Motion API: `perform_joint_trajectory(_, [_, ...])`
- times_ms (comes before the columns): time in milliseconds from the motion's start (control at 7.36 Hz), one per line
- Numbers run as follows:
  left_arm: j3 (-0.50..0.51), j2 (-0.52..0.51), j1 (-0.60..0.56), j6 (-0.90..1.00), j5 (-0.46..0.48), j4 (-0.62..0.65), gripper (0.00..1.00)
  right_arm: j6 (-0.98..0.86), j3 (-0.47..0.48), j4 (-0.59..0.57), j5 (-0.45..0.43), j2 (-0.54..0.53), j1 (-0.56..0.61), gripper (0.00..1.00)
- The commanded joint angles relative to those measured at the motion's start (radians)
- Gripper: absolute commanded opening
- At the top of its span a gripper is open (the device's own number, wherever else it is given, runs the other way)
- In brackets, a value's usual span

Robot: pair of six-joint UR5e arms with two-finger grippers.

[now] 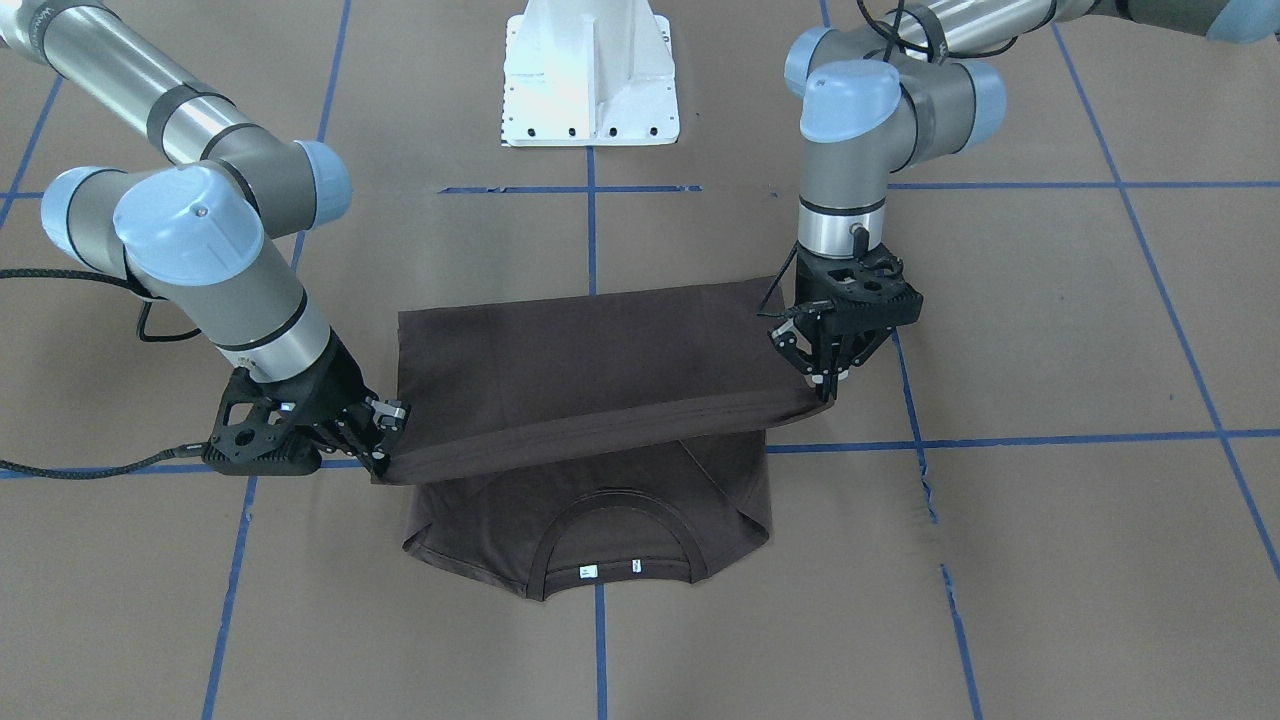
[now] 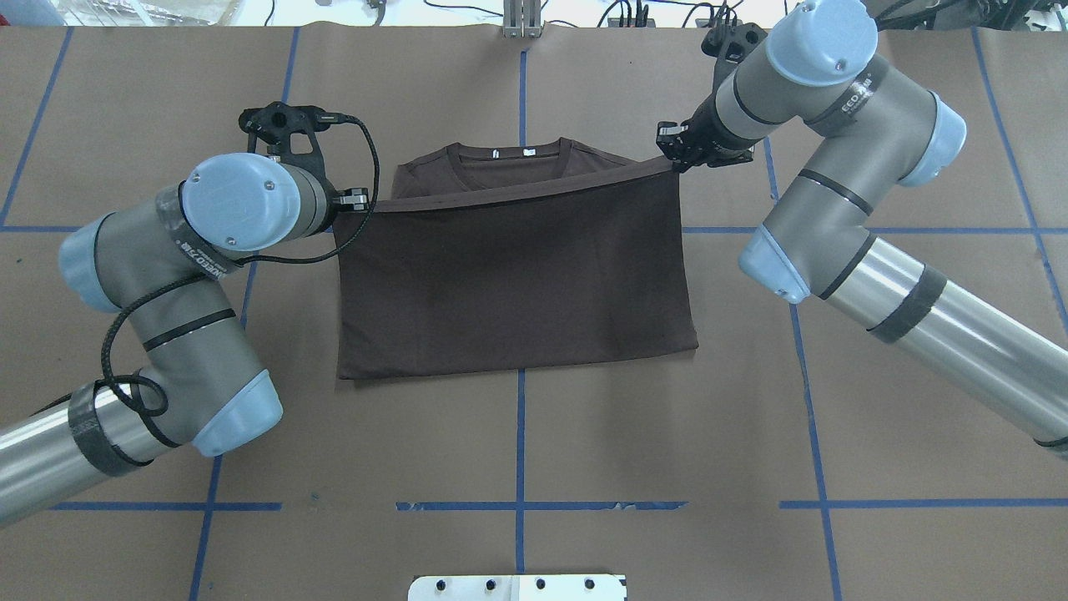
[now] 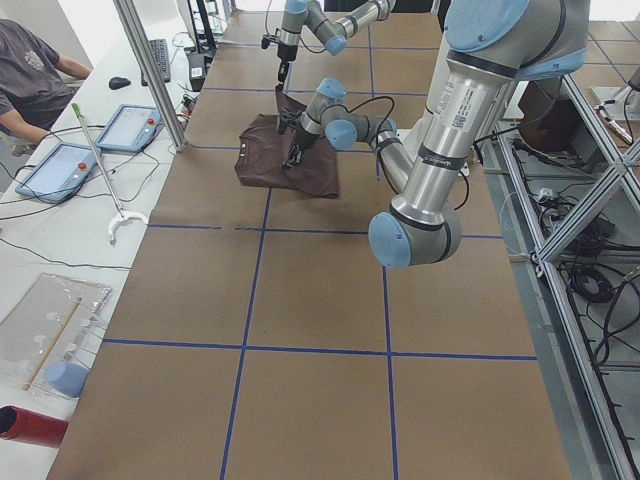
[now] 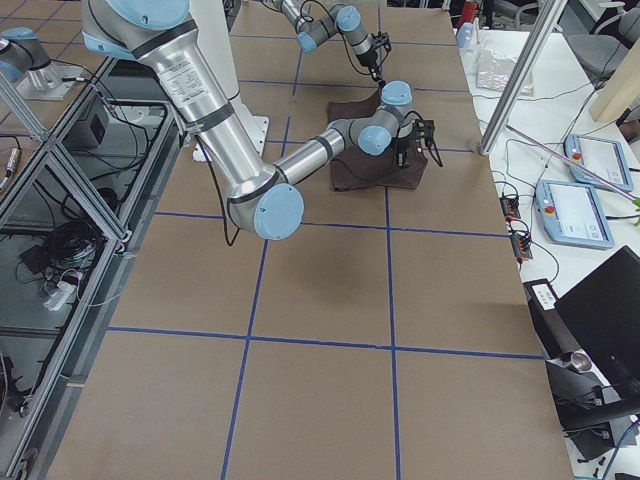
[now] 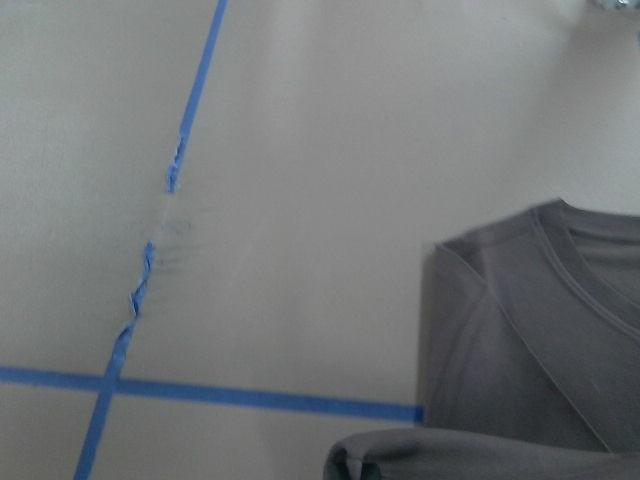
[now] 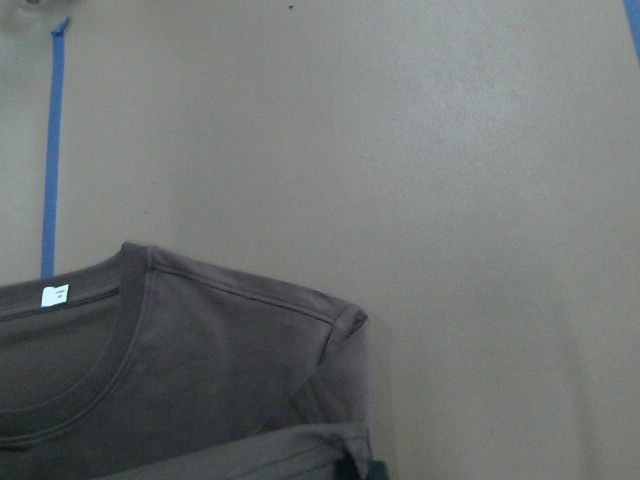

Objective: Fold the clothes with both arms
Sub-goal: 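Lay the hem down at the collar and open both grippers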

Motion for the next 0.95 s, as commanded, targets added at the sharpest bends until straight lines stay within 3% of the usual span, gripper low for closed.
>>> perform_joint_trajectory(0, [0.134,-0.042,-0.032,0.003,-0.002,-0.109,0.00,-0.001,-0.088,0.001,0.001,0.050,0.023,0.00])
perform_joint_trajectory(272, [0.199,-0.088,-0.048,0.012,-0.002,-0.142,0.00,-0.001,-0.144,0.001,0.001,0.104,0.029,0.00])
perform_joint_trajectory(816, [0.202,-0.097,-0.046,0.037,-0.004,-0.142,0.00,-0.001,-0.145,0.001,0.003,0.107,0.023,0.00])
